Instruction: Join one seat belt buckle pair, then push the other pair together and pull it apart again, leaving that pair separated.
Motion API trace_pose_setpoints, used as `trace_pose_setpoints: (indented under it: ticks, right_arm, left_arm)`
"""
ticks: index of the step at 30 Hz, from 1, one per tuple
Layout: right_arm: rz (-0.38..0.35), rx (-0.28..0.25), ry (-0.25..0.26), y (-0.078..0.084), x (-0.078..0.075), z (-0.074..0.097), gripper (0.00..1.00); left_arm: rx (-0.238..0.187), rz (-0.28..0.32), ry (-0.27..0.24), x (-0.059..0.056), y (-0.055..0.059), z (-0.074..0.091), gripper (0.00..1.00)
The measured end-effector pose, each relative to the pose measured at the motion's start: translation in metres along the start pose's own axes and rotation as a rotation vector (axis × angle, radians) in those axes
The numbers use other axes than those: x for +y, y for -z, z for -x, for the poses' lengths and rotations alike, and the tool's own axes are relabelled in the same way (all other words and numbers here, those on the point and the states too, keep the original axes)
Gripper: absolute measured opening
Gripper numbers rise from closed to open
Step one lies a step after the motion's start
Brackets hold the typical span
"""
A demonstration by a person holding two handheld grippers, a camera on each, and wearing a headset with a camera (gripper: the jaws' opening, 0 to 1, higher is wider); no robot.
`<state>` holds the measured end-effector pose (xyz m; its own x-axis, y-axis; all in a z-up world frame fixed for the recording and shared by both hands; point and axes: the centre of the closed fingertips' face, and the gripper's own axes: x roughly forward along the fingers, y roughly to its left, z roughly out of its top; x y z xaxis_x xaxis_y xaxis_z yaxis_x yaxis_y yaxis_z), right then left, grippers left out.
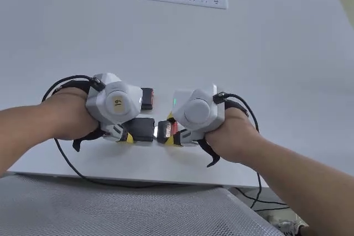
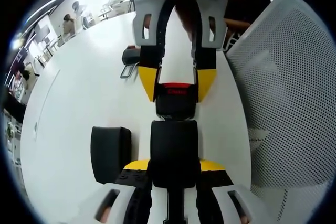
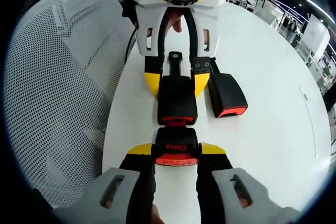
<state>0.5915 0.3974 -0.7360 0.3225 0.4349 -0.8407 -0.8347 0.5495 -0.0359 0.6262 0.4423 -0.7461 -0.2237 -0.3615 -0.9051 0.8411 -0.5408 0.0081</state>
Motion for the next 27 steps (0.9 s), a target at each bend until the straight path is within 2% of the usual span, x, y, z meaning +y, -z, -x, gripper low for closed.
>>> trace_pose_setpoints:
  ticks: [3,4,5,11,19,27]
  right_arm:
    - [0.000,-0.002,-0.002,-0.0014,0.0002,-0.0007,0.26]
    - [-0.043,0.028,-0.004,0.0031,0.0048,0.0006,0.26]
    - [-0.010,-0.001,-0.001,-0.0015,0.0041,0.0004,0.26]
    - [-0.006,0.005,-0.007,-0.0003,0.0034,0.0004,0.27]
    - [-0.011,0.007,-0.008,-0.0008,0.0004,0.0001,0.27]
    - [0.004,0.016,-0.003,0.0011,-0.0019,0.0003,0.27]
  left_arm:
    - [0.001,-0.004,0.002,0.0000,0.0001,-0.0001,0.31]
    - [0.006,-0.007,-0.002,0.0007,0.0006,0.0000,0.32]
    - [0.002,-0.007,0.001,-0.0003,-0.0001,-0.0004,0.32]
    - [0.010,-0.009,0.003,-0.0042,-0.0038,0.0012,0.32]
    - [0.009,-0.005,0.004,-0.0032,-0.0023,0.0022,0.32]
    - [-0.012,0.011,-0.004,-0.0018,-0.0014,0.0038,0.32]
